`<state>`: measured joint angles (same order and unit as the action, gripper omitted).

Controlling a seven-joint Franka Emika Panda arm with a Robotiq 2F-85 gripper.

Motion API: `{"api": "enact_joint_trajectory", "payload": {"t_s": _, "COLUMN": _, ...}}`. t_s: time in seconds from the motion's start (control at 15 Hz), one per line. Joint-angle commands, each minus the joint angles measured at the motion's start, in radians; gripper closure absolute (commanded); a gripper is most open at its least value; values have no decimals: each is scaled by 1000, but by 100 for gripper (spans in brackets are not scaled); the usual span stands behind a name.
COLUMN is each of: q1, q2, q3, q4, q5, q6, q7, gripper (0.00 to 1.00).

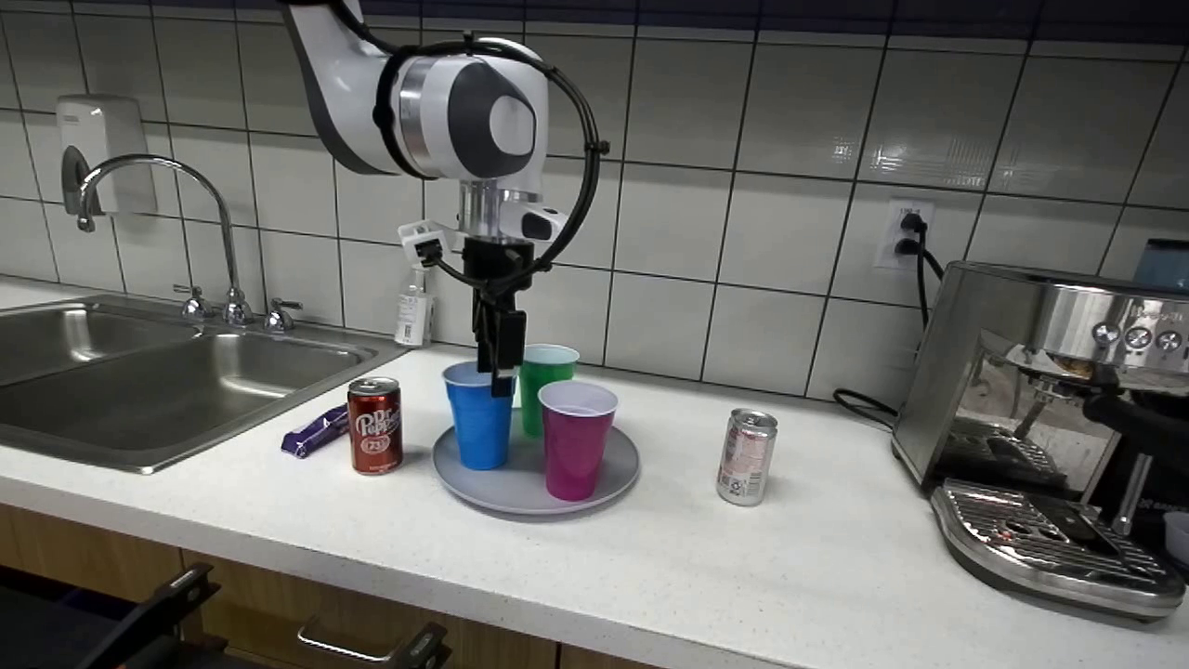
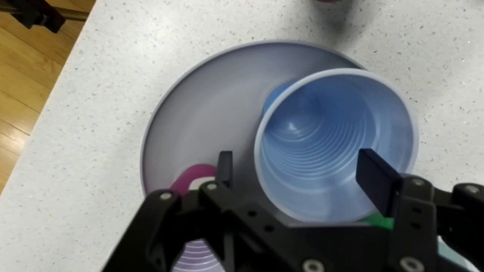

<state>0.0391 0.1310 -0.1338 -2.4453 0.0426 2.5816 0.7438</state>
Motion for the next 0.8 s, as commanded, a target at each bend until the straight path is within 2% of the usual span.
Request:
{"api": "enact_joint_trajectory", "payload": {"t_s": 0.0, "q1": -14, "q2": -66, "q3": 14, "q4": -4, "q5": -24, "q6": -51, "q7": 1, "gripper": 0}}
{"api": "enact_joint_trajectory", "payload": {"t_s": 0.4, "q1": -20, "q2": -143, "q3": 44, "q4": -15, "q5": -4, "q6": -94, "q7": -68, "gripper": 0}}
{"api": "enact_joint_trajectory", "payload": {"t_s": 0.73, "q1": -19, "q2": -173, "q3": 70, "q4": -16, "q5": -31, "q6": -123, "q7": -121, "gripper": 0}}
